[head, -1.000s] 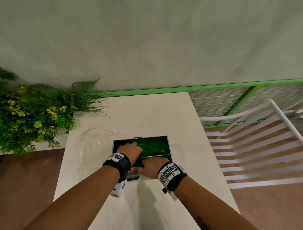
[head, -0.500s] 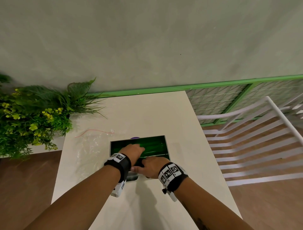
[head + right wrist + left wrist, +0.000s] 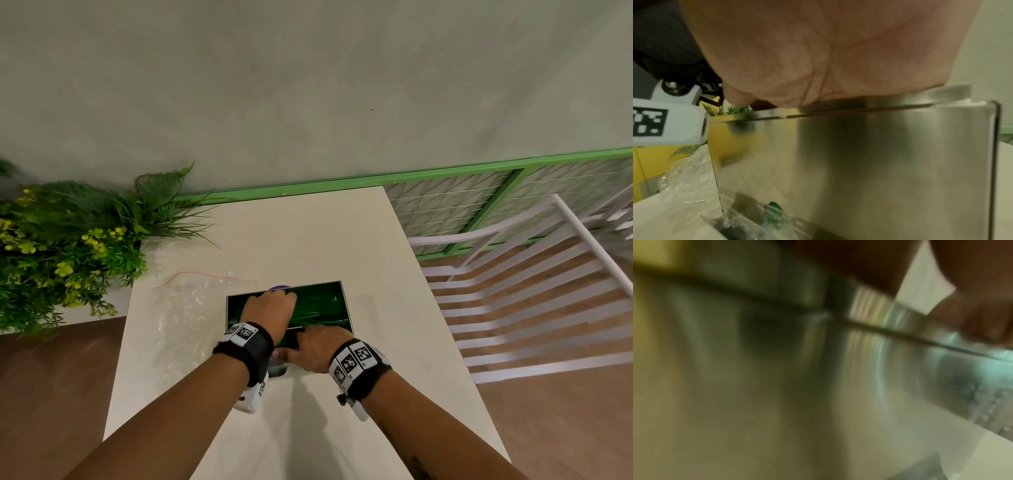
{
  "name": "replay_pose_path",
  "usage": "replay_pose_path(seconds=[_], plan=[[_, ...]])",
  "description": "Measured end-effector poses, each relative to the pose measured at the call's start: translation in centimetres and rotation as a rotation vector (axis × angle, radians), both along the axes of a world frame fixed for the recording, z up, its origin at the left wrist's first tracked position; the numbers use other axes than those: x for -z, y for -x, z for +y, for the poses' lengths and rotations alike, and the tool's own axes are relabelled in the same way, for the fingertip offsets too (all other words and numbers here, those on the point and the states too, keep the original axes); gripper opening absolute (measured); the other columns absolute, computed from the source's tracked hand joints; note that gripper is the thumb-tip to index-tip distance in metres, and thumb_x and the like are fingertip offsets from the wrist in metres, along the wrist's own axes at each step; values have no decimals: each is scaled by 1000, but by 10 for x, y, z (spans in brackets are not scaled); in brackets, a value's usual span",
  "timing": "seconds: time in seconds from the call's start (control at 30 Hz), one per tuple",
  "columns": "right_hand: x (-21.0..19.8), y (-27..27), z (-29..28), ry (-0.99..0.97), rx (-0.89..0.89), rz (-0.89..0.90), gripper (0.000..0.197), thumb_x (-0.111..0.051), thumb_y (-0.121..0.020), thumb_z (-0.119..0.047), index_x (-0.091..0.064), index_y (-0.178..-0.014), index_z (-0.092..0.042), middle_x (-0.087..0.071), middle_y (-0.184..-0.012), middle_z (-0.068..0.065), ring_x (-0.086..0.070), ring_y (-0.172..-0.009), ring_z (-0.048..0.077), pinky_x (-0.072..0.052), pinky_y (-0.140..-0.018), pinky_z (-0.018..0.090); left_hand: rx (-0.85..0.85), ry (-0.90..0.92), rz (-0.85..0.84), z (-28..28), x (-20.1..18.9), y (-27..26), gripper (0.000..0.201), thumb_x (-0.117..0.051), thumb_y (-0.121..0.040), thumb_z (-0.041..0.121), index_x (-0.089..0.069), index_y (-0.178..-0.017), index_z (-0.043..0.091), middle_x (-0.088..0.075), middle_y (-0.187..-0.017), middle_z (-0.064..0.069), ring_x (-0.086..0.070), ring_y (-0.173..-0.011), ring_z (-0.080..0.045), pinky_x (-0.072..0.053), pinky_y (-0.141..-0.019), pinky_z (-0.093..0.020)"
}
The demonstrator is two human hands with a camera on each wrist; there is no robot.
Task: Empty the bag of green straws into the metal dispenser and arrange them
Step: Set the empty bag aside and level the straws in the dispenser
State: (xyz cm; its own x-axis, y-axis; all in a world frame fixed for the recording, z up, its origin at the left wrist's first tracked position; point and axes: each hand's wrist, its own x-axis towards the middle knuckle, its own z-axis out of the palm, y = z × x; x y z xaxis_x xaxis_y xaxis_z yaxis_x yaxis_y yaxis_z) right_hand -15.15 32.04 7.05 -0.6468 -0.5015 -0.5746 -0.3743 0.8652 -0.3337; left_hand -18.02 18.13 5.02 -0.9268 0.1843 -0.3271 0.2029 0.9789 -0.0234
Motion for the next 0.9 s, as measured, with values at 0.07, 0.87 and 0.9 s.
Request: replay_pose_path(seconds=[0.07,0.87,0.9], plan=[[7,1,-3,-46,-17,10,80,-28,-90,-87,-64,-129,-27,-73,-115,9,-67,-103,31,-54,-89,41,-15,-3,-36,1,-2,-6,19,-65,-89,13,-64,-107,16,-67,-107,-7,-66,-100,-32,-56,-78,-43],[28,8,0,-199,-32,51,105,-38,-72,-95,-53,-139,-16,-60,-129,9,-57,-117,34,-53,-97,56,-79,-98,-191,-18,1,-8,26,-58,-88,8,-73,-104,22,-71,-103,-6,-70,-91,-29,-61,-86,-44],[27,7,1,-180,-36,55,99,-41,-75,-93,-54,-136,-16,-62,-128,9,-59,-115,33,-53,-97,55,-75,-85,-211,-17,1,-7,27,-57,-88,6,-73,-105,21,-72,-104,-6,-70,-91,-29,-61,-86,-44]])
